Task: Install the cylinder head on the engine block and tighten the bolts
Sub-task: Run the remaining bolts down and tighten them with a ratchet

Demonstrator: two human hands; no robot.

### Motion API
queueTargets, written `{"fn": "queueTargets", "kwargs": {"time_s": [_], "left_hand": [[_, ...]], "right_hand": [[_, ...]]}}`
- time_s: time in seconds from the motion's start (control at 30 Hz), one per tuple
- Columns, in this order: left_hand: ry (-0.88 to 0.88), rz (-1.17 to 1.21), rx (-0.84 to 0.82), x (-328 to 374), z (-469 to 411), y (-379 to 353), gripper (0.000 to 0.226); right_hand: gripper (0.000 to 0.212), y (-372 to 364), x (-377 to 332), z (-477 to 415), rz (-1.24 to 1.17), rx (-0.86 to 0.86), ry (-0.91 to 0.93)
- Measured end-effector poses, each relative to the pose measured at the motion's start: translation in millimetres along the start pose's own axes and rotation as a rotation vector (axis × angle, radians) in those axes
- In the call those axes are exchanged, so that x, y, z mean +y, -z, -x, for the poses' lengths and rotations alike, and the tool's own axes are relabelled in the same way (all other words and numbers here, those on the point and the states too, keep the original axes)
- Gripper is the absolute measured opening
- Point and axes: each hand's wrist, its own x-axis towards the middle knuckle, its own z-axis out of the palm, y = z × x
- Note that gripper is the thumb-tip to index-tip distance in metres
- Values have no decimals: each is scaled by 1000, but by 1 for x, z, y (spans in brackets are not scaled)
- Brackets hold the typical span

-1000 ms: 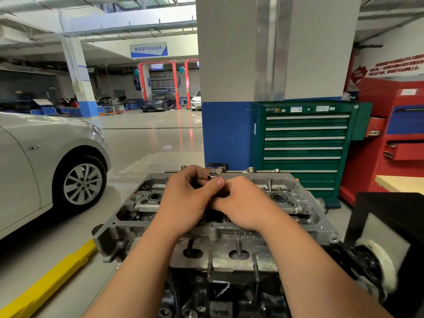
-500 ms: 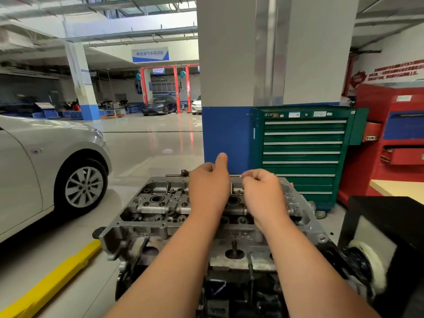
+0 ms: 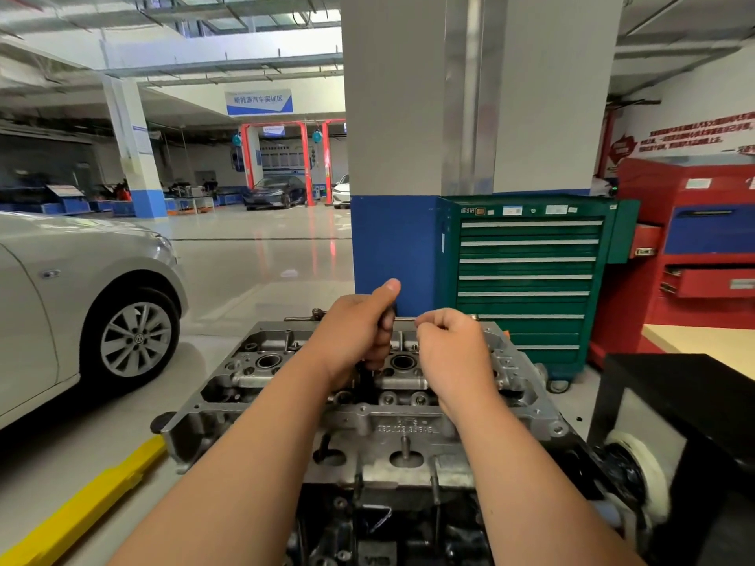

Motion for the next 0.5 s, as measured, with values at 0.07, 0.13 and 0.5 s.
{"fn": "queueTargets", "kwargs": {"time_s": [0.07,0.13,0.5], "left_hand": [[-17,1,56,-1,3,-3,53],[-89,-34,164,2,9,-8,51],[-96,105,77,54,7,-65,38]], "right_hand": [[22,0,-1,0,-10,0,-10],[23,1,-2,-1,-50,18,-40],[32,39,-25,-8,96,-373,-3]]}}
